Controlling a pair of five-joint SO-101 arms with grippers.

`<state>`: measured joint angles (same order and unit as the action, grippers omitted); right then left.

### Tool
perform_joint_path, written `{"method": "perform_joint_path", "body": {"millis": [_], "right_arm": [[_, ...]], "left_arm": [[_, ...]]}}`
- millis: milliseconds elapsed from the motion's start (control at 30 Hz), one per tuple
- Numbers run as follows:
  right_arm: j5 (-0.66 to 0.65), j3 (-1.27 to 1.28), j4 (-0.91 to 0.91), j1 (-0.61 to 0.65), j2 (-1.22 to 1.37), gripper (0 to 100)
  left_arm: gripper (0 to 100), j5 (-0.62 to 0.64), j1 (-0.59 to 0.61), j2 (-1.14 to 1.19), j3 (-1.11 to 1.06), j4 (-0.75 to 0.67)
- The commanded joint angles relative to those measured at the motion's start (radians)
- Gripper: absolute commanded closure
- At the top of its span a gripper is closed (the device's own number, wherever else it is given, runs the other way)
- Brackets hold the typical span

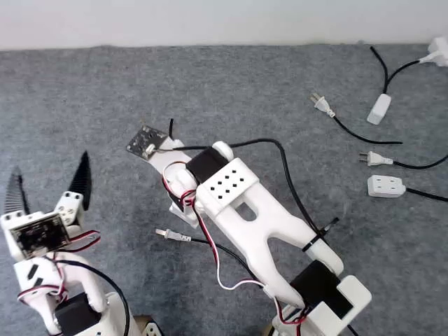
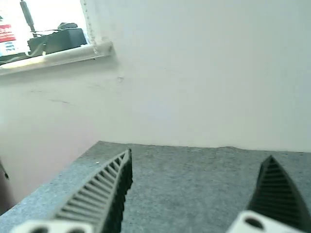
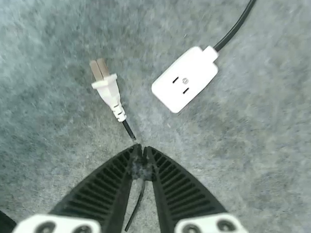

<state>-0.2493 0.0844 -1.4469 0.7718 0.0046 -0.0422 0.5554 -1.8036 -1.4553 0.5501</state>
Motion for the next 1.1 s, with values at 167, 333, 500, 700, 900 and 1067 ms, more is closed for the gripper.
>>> {"method": "perform_joint_path", "body": {"millis": [167, 333, 500, 700, 900, 1067], "right_arm": [[0.011, 0.034, 0.059, 0.038, 0.128, 88.8], [0.026, 0.034, 0.116, 0.119, 0.183, 93.9], [0.06, 0.035, 0.139, 0.151, 0.199, 94.0], [0.077, 0.041, 0.13, 0.168, 0.209, 94.0], [0.087, 0.037, 0.137, 0.171, 0.291, 94.0], [0.084, 0.032, 0.176, 0.17, 0.318, 94.0]], "left_arm": [[60, -0.009, 0.074, -0.012, 0.048, -0.046], [60, -0.031, 0.072, -0.012, 0.058, -0.044], [60, -0.044, 0.074, -0.012, 0.058, -0.044], [60, -0.046, 0.074, -0.012, 0.059, -0.046], [60, -0.078, 0.074, -0.012, 0.059, -0.046], [60, -0.078, 0.074, -0.012, 0.059, -0.046]]}}
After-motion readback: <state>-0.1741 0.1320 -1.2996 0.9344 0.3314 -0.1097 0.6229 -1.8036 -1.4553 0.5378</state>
